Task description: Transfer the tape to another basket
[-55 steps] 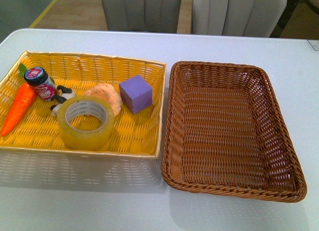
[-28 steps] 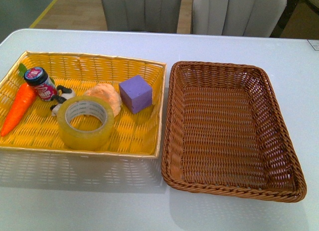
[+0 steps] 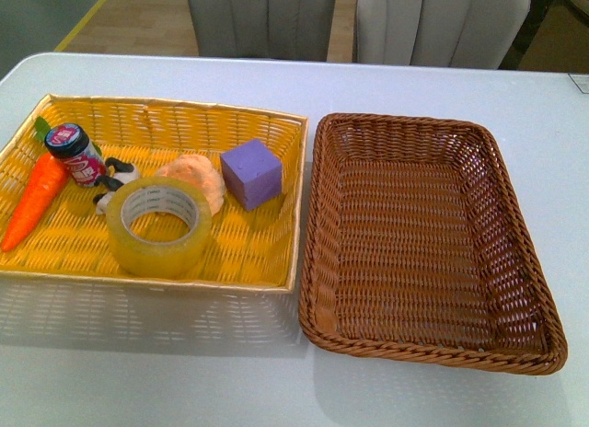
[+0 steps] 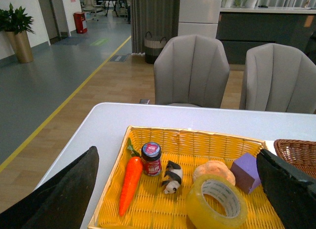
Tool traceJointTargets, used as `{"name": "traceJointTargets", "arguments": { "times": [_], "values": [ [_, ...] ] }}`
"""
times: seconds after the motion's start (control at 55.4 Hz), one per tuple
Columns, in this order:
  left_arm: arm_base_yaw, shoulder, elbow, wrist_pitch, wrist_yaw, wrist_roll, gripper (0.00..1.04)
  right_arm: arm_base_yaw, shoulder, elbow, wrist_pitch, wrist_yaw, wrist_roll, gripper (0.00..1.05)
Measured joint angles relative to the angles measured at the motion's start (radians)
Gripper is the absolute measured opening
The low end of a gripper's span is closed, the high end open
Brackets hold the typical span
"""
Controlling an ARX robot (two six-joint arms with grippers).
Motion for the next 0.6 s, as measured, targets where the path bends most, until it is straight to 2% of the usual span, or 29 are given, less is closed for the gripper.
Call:
{"name": "traceJointTargets", "arguments": {
  "times": [0.307, 0.343, 0.596],
  "values": [
    [0.000, 0.000, 0.000, 0.000, 0.000, 0.000, 0.96, 0.000, -0.018, 0.000, -0.008, 0.000, 0.000, 0.02],
    [0.000, 0.000, 0.000, 0.000, 0.000, 0.000, 0.96, 0.000, -0.018, 0.000, -0.008, 0.000, 0.000, 0.05],
    [0.000, 0.000, 0.000, 0.000, 0.000, 0.000, 0.96, 0.000, -0.018, 0.000, -0.008, 0.000, 0.000, 0.49]
  ]
}}
